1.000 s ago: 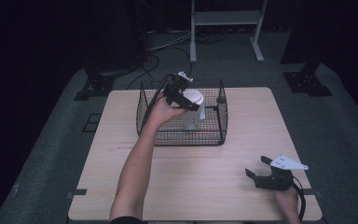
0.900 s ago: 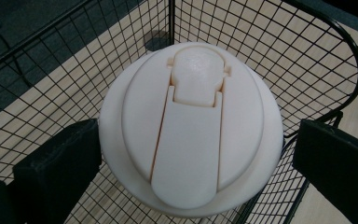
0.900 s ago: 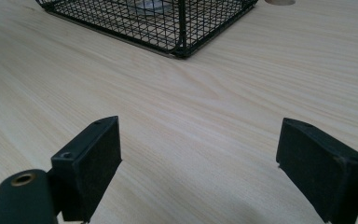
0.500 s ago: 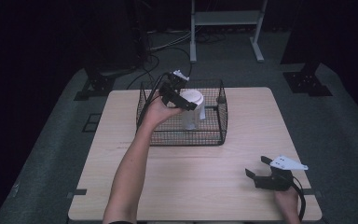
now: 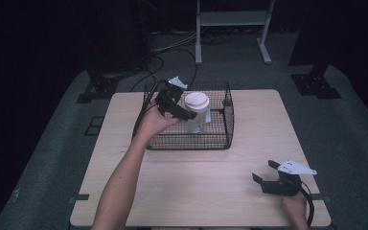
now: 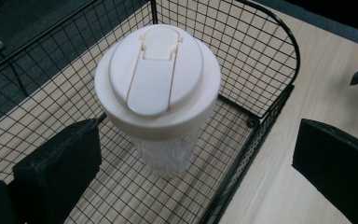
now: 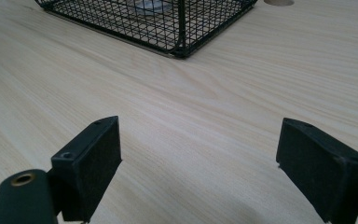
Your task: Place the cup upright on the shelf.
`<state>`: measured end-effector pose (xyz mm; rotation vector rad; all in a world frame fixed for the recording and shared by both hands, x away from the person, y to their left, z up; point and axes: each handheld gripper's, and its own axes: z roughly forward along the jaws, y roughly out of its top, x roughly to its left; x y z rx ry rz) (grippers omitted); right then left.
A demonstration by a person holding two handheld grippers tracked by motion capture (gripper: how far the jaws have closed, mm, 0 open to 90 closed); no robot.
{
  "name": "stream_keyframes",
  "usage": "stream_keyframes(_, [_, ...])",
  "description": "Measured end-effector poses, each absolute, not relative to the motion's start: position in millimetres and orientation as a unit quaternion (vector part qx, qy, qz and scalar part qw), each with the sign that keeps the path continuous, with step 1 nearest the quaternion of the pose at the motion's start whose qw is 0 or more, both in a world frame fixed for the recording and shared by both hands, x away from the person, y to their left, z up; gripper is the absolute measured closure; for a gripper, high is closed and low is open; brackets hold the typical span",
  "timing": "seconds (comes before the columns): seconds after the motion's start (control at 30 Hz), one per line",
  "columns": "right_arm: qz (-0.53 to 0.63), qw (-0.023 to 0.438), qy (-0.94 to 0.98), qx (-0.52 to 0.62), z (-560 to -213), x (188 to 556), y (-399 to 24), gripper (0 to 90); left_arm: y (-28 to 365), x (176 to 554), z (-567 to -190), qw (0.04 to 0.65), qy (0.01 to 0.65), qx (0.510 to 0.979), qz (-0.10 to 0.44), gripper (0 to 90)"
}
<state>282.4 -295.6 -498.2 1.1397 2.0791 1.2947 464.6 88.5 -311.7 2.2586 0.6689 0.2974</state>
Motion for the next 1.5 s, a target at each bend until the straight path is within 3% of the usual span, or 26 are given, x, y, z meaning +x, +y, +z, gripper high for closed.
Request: stream_keyframes(1.5, [0.467, 0.222, 0.748, 0.415, -498, 282, -297, 12.9, 141, 397, -335, 0.402, 0.24, 0.877, 0.108, 0.4])
